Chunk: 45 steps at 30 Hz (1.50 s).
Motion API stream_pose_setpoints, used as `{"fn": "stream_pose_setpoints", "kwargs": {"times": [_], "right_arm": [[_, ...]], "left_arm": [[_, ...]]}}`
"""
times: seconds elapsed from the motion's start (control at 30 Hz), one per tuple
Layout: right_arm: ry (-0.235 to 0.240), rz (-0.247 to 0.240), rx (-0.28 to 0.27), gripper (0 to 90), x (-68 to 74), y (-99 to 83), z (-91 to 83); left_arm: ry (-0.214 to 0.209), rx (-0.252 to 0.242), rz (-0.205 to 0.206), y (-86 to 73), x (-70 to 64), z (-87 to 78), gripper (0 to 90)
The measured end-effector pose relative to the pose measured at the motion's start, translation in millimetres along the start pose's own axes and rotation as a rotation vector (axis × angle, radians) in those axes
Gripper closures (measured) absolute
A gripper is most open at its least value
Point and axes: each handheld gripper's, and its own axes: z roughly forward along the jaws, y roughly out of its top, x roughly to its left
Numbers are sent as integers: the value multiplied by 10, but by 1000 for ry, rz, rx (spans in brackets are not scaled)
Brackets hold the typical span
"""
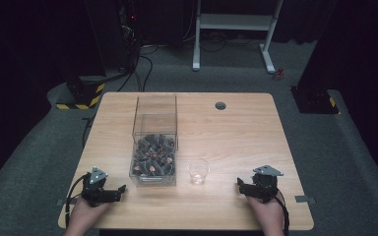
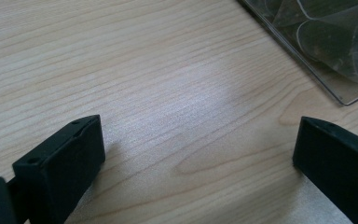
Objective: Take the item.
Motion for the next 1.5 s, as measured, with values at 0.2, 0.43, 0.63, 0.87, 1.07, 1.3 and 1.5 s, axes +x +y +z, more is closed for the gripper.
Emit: {"fn": "stream_pose_setpoints", "kwargs": {"times": [0.2,0.43,0.63,0.87,1.07,1.3,1.5], "right_arm": [[16,-9,-11,138,34,13,-20],[48,-28,-35,140,107,32,-48],[64,-35,-55,141,150,37,-68],[84,-47,-78,142,202,56,-90],[100,-58,-100,147,256,85,-122],[114,-64,-129,155,309,127,-176],[118,-75,-150,155,344,204,-213]], "left_arm": [[1,0,1,0,0,0,24],[0,0,0,0,0,0,24],[1,0,1,0,1,0,24],[0,0,0,0,0,0,24],[1,-1,1,0,1,0,24],[0,0,0,0,0,0,24],[0,0,0,0,0,0,24]]}}
